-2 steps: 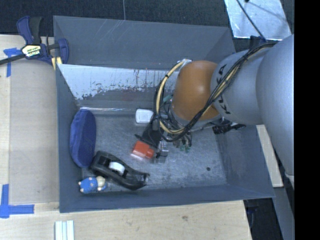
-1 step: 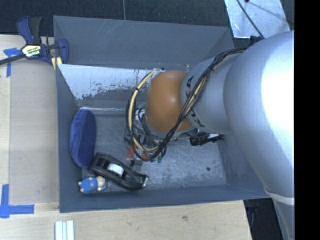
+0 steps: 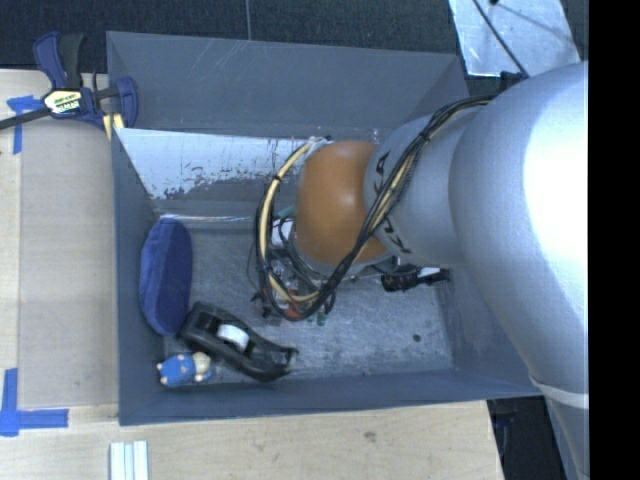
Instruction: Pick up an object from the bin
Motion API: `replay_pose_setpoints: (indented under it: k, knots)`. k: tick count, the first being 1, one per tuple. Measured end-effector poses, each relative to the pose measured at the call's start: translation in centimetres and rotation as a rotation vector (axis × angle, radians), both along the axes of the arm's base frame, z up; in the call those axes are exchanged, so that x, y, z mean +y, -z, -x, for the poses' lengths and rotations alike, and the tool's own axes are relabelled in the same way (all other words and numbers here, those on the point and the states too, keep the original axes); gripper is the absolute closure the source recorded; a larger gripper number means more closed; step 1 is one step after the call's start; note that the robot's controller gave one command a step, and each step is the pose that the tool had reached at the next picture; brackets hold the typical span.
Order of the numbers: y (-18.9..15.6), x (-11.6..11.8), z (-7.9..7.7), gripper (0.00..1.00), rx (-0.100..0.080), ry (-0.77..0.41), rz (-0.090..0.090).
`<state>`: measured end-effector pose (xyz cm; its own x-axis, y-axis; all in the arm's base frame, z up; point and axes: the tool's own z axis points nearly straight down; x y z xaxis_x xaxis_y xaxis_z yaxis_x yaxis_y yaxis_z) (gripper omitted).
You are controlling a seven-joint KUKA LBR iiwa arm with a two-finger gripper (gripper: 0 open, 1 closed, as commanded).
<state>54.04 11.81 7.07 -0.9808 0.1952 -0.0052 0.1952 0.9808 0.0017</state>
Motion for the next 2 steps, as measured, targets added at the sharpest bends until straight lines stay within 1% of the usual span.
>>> replay_pose_setpoints:
  k: [1,2]
  knots:
    - [-11.3,-1.3,-1.4,1.00,-0.006,-0.021,-0.001]
    - [-21.6,-0.7,-0.1,1.00,-0.006,-0.040,-0.001]
